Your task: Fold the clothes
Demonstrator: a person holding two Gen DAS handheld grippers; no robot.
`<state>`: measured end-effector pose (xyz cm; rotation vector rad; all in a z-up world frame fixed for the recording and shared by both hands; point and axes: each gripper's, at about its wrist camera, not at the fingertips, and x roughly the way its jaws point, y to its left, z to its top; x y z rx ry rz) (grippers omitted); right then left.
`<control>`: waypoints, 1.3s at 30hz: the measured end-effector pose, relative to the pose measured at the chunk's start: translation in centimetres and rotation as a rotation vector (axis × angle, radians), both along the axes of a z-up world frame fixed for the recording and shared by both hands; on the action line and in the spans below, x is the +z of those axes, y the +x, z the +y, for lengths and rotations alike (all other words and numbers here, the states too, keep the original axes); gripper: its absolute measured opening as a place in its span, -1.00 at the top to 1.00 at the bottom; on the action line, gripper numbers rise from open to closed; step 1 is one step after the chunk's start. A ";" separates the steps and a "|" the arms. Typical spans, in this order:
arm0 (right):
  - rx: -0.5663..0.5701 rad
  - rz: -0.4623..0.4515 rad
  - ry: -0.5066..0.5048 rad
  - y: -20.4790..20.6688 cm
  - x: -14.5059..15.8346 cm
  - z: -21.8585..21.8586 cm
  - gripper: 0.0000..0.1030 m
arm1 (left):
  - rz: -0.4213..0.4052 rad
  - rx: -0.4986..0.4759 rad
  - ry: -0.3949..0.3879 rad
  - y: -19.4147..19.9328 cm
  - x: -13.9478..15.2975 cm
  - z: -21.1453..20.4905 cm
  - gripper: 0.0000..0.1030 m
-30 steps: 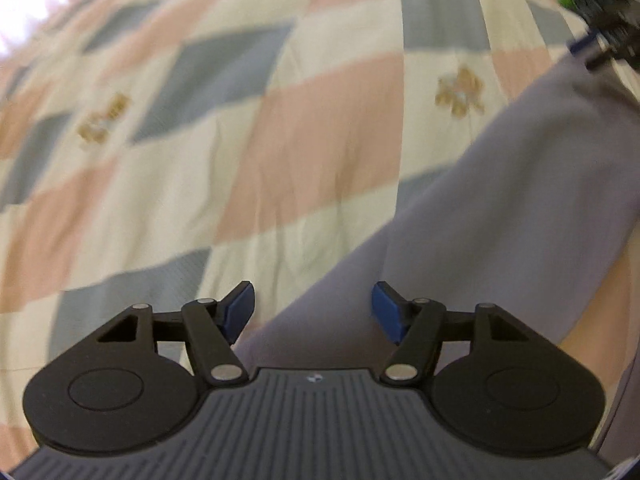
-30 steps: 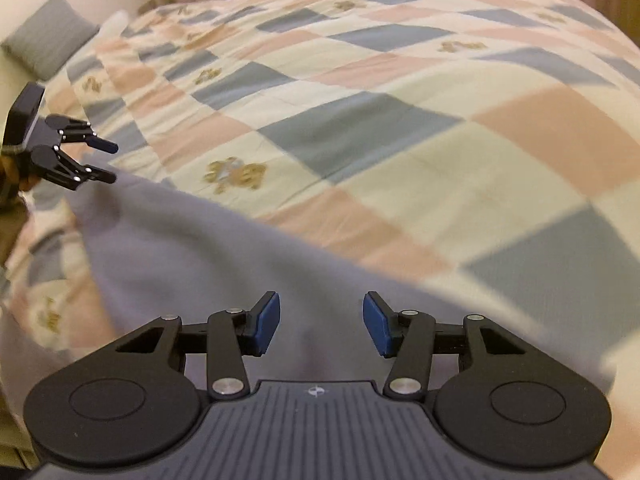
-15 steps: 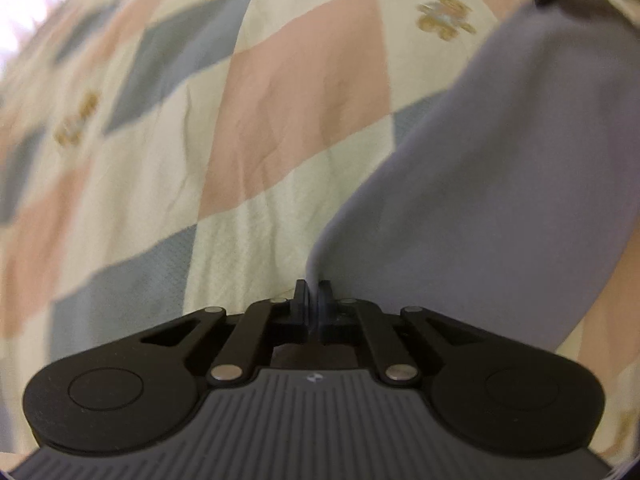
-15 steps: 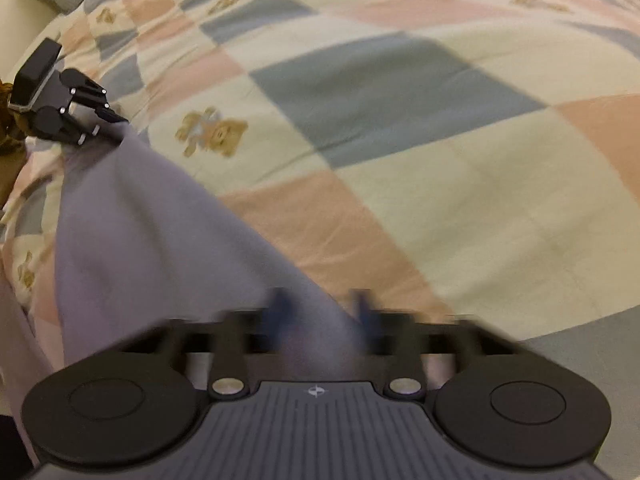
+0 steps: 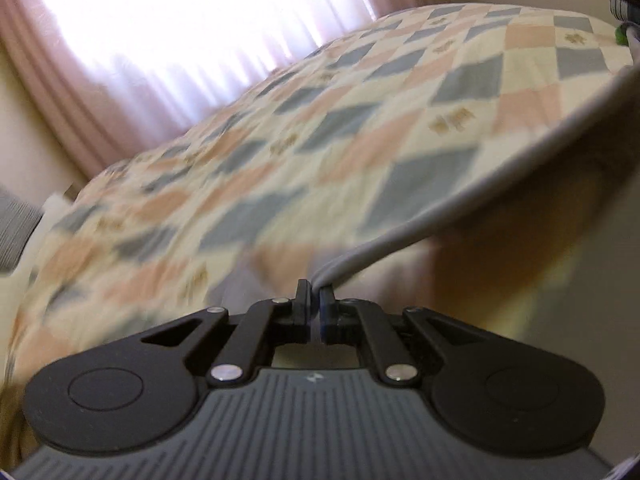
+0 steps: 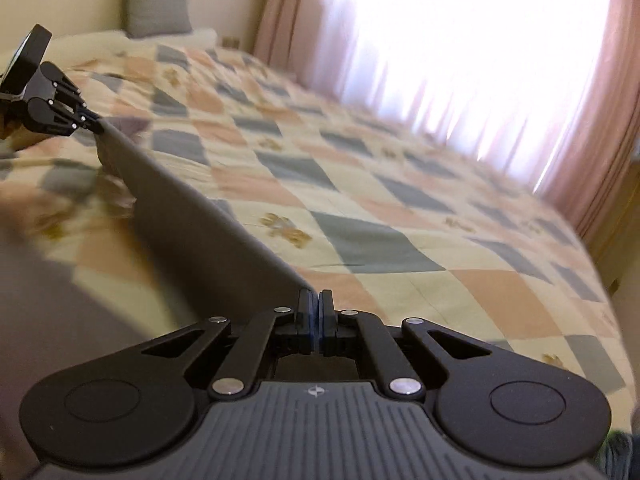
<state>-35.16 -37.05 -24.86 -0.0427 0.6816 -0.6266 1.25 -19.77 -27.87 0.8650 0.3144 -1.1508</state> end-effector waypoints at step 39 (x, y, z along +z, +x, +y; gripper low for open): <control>-0.764 -0.889 0.778 -16.0 -11.3 2.8 -0.28 | 0.293 0.501 0.054 8.9 -6.0 -10.8 0.95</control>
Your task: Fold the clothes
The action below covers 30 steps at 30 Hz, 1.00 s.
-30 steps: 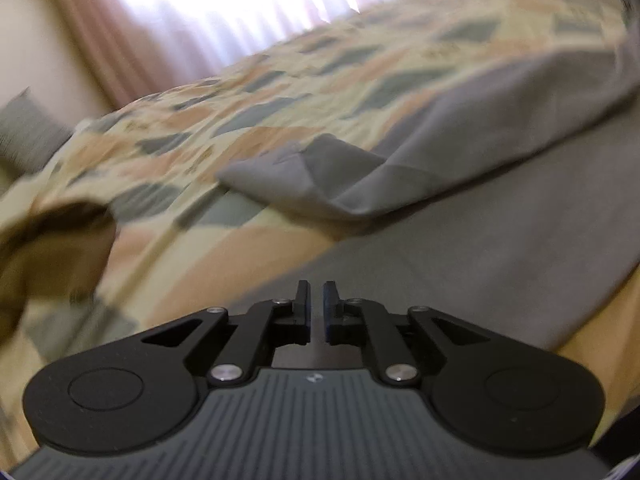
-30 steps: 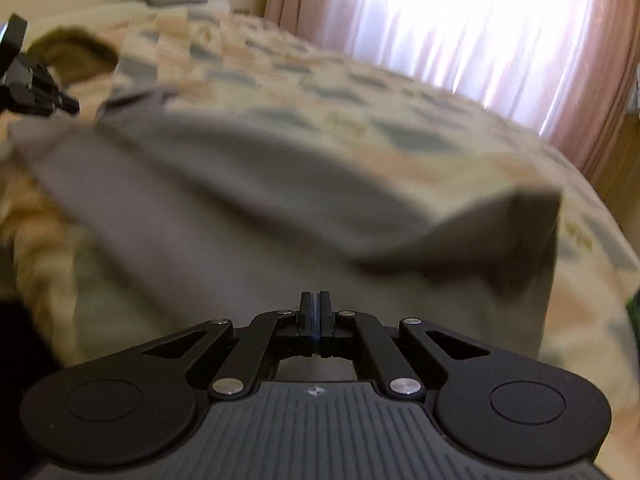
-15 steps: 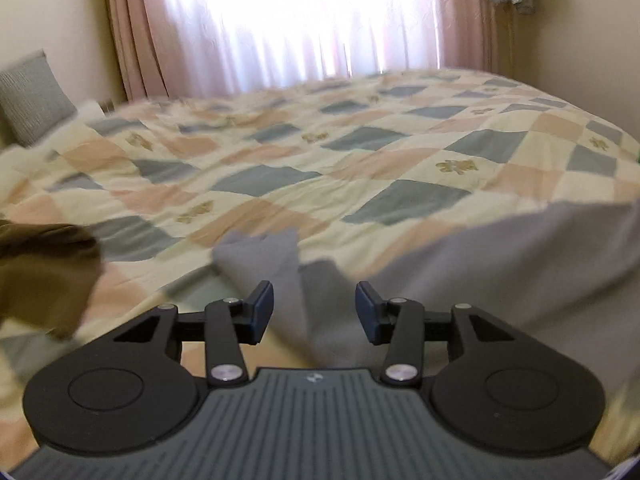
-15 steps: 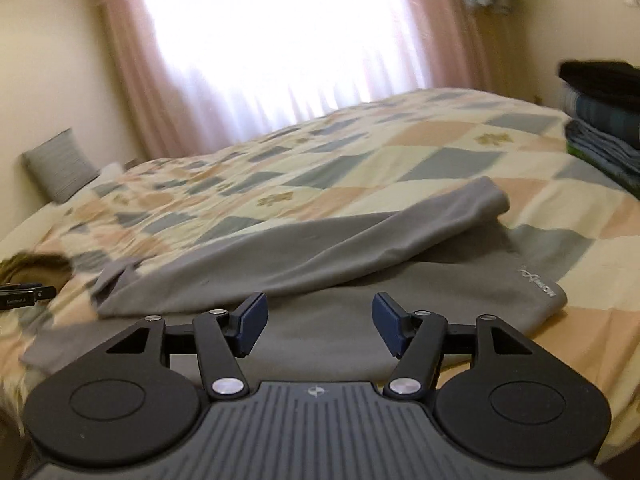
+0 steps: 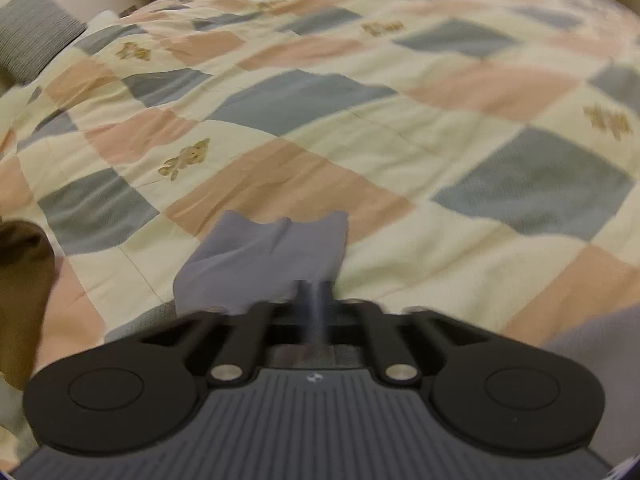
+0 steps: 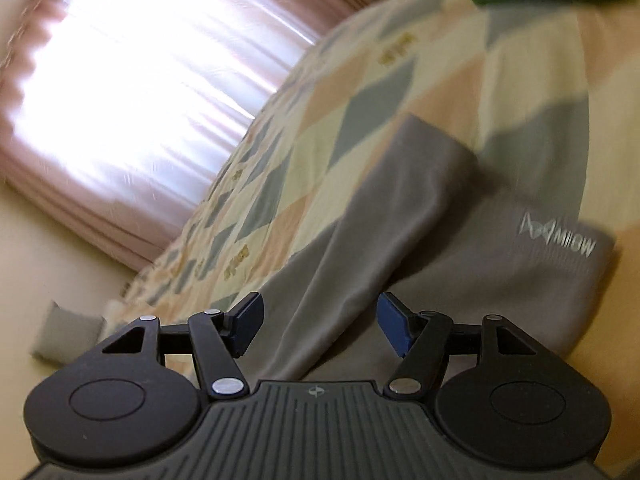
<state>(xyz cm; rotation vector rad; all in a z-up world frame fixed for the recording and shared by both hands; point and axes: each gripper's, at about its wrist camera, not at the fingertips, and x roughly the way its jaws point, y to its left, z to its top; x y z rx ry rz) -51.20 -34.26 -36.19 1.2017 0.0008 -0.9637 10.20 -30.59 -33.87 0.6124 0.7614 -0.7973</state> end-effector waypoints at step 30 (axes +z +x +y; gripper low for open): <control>-0.243 0.028 0.051 -5.0 0.3 2.1 0.95 | 0.346 0.502 -0.550 5.3 1.0 33.1 0.99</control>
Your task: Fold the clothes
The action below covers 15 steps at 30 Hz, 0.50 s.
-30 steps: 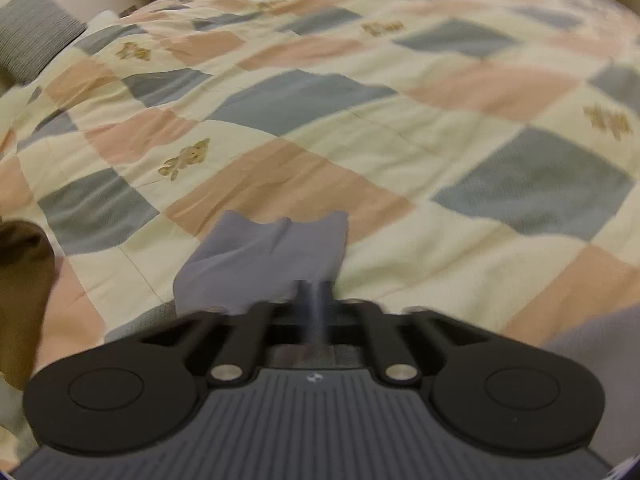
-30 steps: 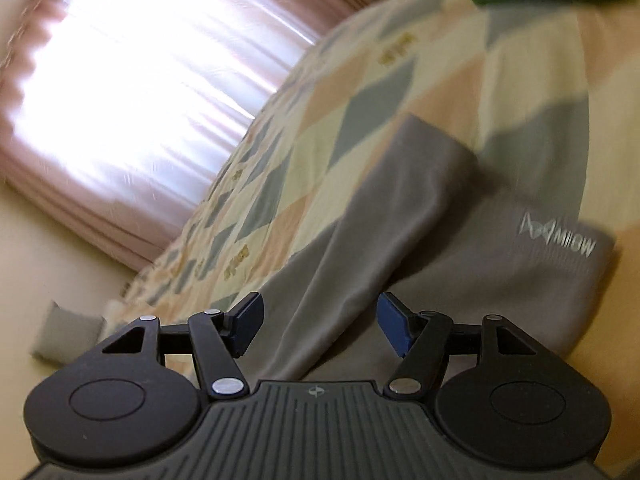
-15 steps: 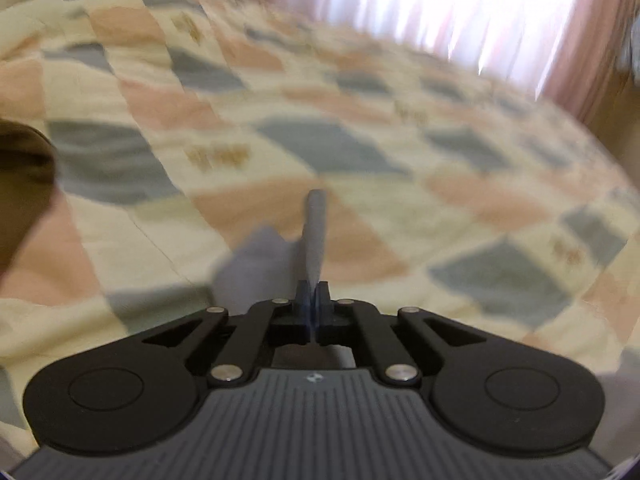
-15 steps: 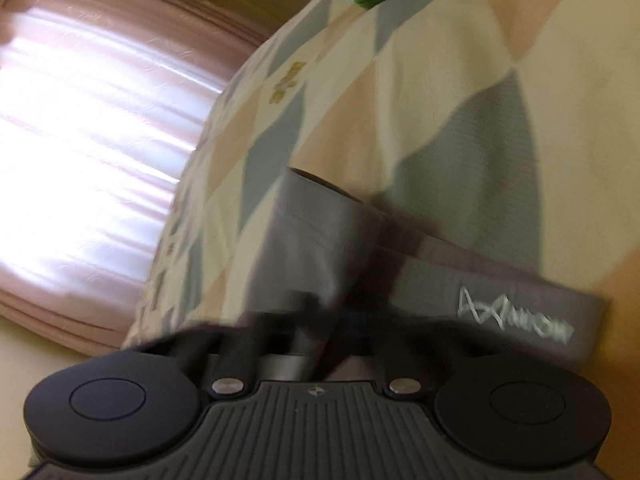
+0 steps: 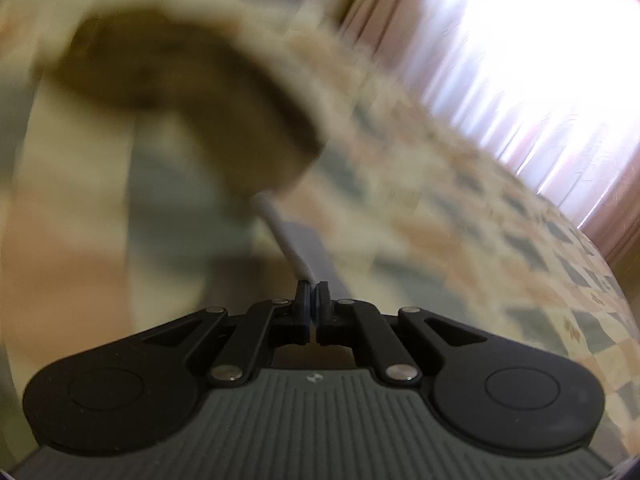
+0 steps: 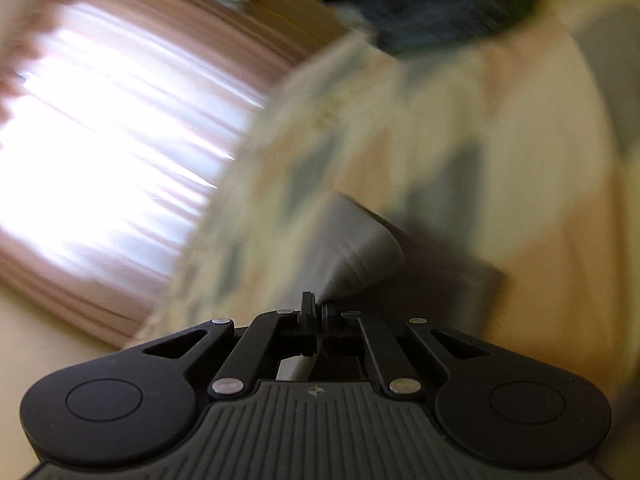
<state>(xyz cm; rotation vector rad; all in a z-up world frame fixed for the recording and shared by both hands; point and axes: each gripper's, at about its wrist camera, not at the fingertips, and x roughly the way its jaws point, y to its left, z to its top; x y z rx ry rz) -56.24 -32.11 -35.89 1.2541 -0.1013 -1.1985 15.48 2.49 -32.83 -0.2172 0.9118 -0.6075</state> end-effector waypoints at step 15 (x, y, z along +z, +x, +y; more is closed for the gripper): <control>-0.007 0.076 0.061 1.2 -2.3 -0.8 0.89 | 0.078 0.111 -0.254 1.9 -2.0 2.4 1.00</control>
